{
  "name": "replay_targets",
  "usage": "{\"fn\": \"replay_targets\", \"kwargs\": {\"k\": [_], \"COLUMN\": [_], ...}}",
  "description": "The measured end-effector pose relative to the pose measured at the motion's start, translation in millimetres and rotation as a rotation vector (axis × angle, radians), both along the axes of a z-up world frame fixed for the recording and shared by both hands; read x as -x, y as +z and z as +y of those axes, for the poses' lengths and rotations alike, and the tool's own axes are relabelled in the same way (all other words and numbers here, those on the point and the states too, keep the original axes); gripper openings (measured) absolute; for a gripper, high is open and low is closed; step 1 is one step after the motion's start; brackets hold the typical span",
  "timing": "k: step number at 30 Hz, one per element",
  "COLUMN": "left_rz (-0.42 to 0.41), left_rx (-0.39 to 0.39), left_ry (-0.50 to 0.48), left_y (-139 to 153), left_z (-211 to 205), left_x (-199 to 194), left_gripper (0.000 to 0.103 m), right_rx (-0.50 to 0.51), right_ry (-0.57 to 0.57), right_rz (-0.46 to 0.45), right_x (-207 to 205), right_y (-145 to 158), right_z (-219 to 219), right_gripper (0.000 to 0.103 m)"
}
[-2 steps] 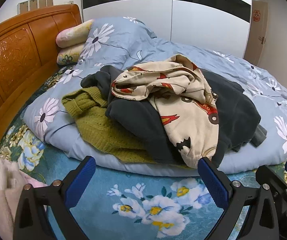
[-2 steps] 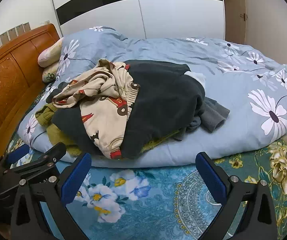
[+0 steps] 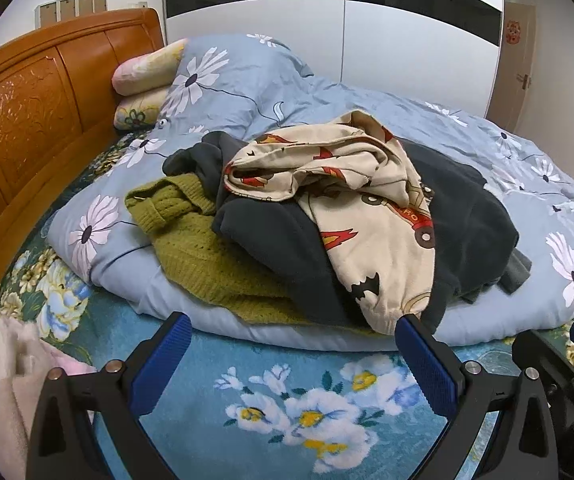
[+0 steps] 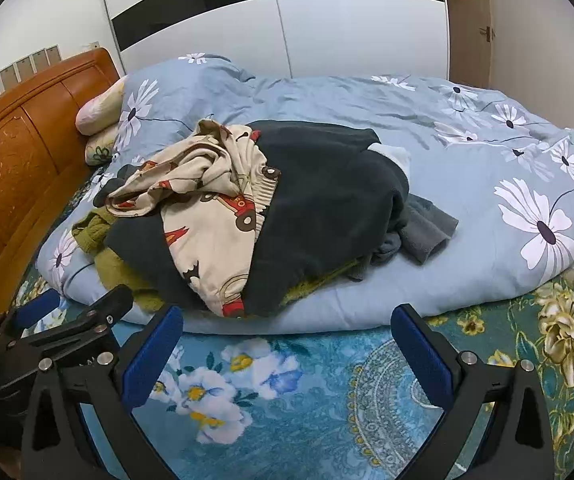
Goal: Fold clothes
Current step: 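Reach both grippers toward the cream car-print pajama pants on the pile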
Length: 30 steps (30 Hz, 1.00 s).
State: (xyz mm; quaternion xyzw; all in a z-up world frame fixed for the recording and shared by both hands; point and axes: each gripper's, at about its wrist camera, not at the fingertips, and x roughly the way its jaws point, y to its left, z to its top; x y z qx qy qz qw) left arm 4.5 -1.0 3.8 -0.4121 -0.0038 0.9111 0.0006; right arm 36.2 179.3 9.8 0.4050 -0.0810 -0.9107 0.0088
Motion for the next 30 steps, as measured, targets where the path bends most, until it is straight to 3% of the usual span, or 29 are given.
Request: {"fn": "replay_targets", "kwargs": {"k": [7,19,30], "left_rz": [0.022,0.058,0.067], "left_rx": [0.002,0.004,0.004], "left_ry": [-0.003,-0.008,-0.005], "left_y": [11,30,24], "left_z": [-3,-8,-9], "left_x": [-13,-35,-19], "left_gripper": [0.103,0.103,0.103], "right_rx": [-0.035,-0.053,-0.056], "right_ry": [0.002,0.009,0.026], "right_rz": [0.061,0.059,0.056], "right_x": [-17,-38,-24], "right_y": [18,41,38], "right_z": [-7,-15,-18], "right_gripper": [0.103,0.103,0.103]}}
